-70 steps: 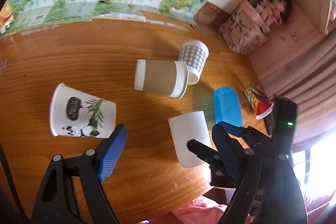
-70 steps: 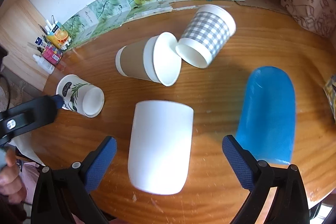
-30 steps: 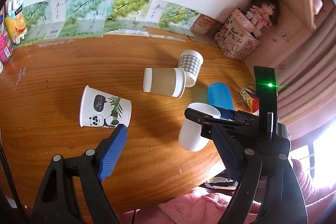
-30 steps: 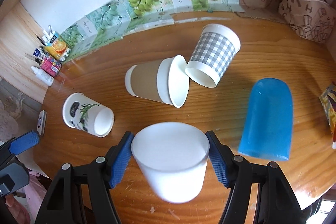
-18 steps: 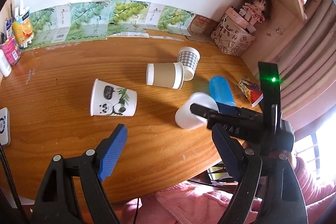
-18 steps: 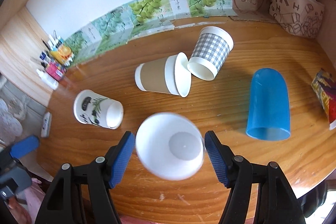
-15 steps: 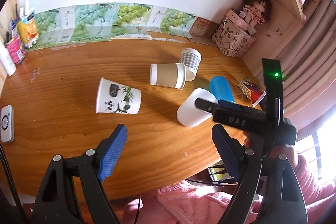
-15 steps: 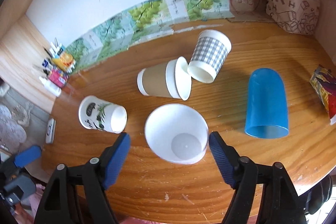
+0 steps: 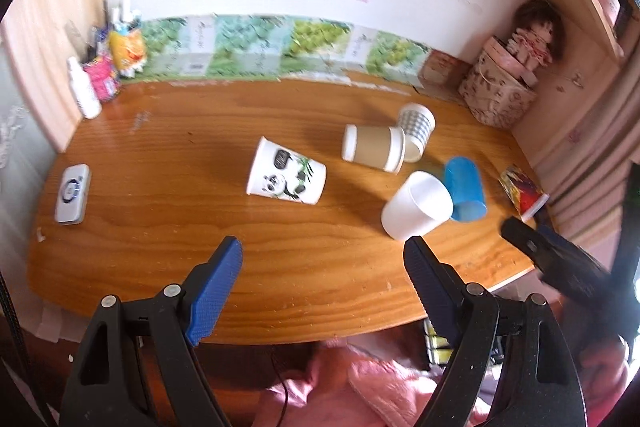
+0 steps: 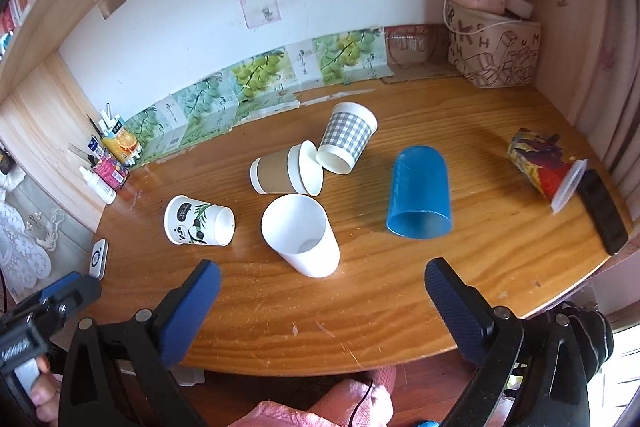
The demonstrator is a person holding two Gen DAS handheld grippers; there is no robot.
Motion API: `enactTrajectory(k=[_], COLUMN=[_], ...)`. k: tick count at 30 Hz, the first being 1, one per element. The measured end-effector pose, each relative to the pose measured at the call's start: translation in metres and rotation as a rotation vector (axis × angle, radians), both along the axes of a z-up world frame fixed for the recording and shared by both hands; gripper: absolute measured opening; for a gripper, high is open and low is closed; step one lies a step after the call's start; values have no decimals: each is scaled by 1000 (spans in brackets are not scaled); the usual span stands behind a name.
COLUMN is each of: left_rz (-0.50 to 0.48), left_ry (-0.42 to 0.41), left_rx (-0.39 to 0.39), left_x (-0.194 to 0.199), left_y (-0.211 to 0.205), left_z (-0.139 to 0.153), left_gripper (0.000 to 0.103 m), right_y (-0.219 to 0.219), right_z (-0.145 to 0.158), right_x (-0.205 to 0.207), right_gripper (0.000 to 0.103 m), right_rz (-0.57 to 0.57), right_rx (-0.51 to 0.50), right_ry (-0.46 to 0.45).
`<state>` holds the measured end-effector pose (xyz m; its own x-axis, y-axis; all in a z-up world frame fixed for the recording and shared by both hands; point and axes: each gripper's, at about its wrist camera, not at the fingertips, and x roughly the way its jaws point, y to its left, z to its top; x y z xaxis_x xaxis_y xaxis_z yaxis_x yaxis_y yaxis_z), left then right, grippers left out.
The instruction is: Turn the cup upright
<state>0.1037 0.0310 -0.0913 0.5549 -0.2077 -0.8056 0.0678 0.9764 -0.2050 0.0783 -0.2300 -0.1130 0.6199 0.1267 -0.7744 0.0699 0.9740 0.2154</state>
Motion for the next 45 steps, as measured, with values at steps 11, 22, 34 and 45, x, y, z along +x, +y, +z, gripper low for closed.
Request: enactTrajectory(k=[11,22,34,45], left_rz=[52,218,330,324], left_ry=[-110,-403,-561,-580], left_rx=[1,147,212,252], left_x=[-21,-63,-97,-98], left_y=[-36,-63,-76,-95], left_z=[37,87,100,103], left_gripper=[100,102,102,102], right_y=[-8,-24,-29,-43], right_z=[66,104,104,101], right_x=[-46,-74,-94,-90], right_gripper=[102,103,103,103], right_rz=[59,69,98,79], right_rx=[-31,-17,-19,1], right_ry=[-187,-333,-421,-415])
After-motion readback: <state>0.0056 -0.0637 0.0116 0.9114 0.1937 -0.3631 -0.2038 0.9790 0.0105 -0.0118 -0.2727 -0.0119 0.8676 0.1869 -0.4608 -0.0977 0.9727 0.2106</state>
